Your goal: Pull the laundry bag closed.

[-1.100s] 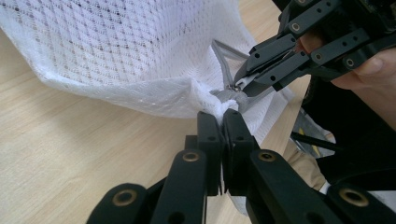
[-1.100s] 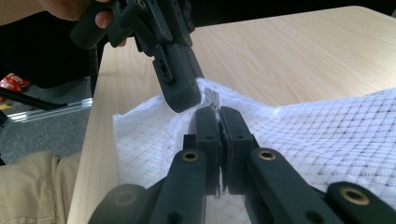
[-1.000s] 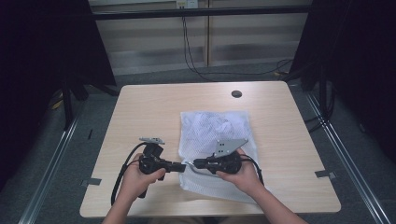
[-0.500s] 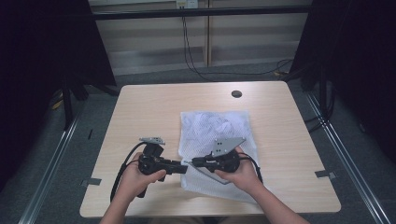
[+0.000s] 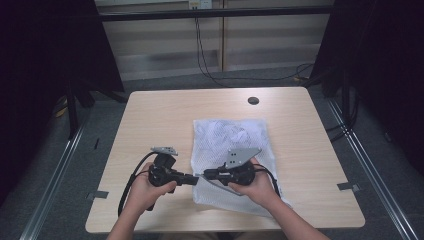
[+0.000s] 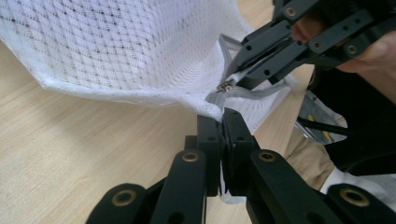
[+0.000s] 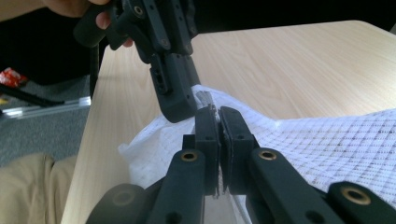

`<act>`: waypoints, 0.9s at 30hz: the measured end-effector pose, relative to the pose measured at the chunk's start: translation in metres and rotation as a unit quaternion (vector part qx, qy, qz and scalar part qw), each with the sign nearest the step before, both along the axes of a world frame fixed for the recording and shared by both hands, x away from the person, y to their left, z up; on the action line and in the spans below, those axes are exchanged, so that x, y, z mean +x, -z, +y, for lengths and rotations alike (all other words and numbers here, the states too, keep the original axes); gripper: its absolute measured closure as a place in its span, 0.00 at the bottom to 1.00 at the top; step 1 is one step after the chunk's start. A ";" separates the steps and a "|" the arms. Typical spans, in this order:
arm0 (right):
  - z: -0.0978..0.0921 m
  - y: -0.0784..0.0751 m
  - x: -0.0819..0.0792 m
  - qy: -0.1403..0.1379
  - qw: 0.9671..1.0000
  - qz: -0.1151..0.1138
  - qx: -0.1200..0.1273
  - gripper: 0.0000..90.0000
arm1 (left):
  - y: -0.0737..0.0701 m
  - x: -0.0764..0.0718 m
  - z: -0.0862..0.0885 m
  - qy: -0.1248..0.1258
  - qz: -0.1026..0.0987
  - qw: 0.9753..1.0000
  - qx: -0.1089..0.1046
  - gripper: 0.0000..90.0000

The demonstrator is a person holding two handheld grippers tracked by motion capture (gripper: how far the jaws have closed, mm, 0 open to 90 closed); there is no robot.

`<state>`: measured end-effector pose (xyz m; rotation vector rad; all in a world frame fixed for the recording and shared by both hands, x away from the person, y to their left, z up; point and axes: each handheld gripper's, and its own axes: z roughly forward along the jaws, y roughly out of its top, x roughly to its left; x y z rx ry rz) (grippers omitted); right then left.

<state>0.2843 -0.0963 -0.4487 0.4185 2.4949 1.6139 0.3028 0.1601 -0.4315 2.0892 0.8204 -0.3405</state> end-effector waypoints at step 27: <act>-0.020 0.000 0.000 0.015 0.999 -0.003 -0.033 0.97 | -0.001 0.002 0.016 -0.032 0.001 0.999 0.016 0.98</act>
